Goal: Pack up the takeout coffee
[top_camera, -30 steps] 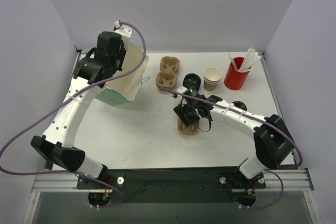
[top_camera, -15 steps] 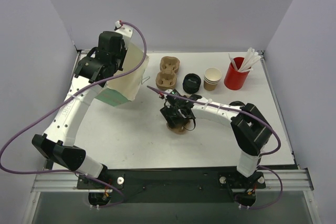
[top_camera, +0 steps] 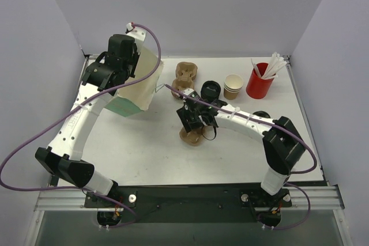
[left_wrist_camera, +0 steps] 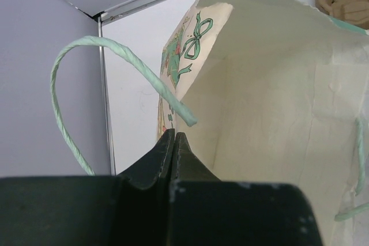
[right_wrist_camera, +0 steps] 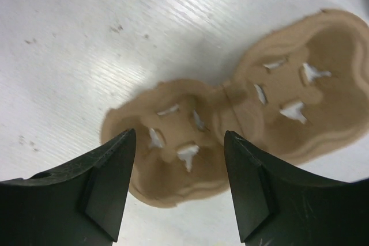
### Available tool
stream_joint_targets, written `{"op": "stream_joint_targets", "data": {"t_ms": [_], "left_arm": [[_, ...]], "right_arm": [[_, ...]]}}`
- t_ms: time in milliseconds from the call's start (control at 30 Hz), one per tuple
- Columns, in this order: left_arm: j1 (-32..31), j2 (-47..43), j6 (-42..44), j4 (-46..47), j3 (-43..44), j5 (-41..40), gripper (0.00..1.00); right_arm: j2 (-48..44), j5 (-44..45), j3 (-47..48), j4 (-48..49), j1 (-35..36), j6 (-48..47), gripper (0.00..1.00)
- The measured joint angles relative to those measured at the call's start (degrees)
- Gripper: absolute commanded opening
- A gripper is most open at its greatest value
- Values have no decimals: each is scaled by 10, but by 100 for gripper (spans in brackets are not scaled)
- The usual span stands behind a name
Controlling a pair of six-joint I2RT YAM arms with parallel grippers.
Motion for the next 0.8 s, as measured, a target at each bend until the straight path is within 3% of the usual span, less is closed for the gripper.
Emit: {"op": "stream_joint_targets", "data": {"t_ms": [167, 400, 800], "left_arm": [[0, 1, 0, 0, 1, 1, 0], [0, 1, 0, 0, 1, 3, 0], [0, 1, 0, 0, 1, 4, 0]], "right_arm": [[-46, 0, -60, 9, -28, -51, 58], [-31, -39, -73, 31, -97, -107, 58], [-1, -96, -56, 32, -90, -132, 58]]}}
